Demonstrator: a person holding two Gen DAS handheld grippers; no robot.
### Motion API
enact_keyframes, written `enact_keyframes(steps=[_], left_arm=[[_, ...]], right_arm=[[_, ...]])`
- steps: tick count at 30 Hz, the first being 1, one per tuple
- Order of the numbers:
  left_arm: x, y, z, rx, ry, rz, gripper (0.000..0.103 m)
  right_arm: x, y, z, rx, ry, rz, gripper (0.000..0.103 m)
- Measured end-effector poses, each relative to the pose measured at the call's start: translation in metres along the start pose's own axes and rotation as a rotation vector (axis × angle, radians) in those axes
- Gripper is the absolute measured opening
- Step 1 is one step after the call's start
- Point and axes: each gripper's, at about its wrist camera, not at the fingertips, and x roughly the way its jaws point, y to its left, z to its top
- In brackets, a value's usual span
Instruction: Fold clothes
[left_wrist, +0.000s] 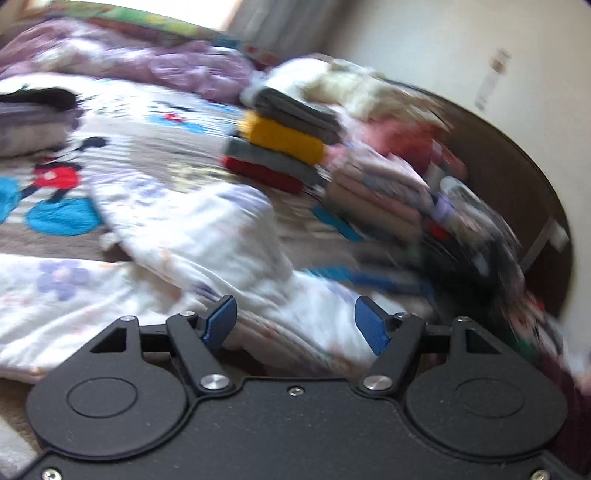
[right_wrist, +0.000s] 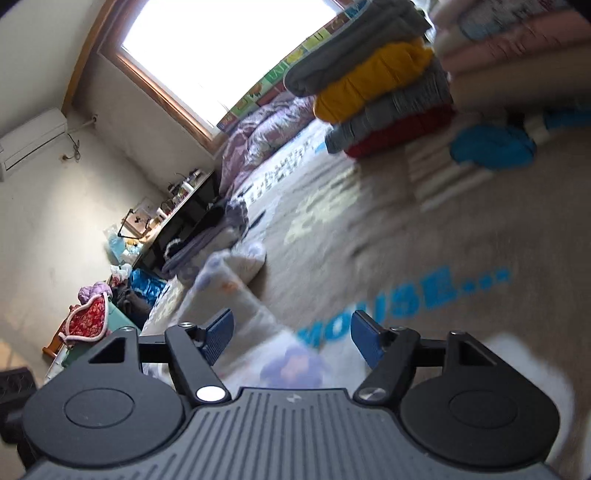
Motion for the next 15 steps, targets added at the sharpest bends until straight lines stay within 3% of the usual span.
enact_keyframes(steps=[3, 9, 15], left_arm=[[0.005, 0.018, 0.019, -0.090, -0.017, 0.027, 0.070], [0.018, 0.055, 0.056, -0.158, -0.039, 0.118, 0.070], [0.050, 0.101, 0.079, -0.245, -0.008, 0.163, 0.070]], right_arm=[[-0.010, 0.003, -0.015, 0.002, 0.021, -0.015, 0.074], [-0.023, 0.005, -0.034, 0.020, 0.038, -0.056, 0.079], [-0.018, 0.005, -0.048, 0.027, 0.056, -0.055, 0.075]])
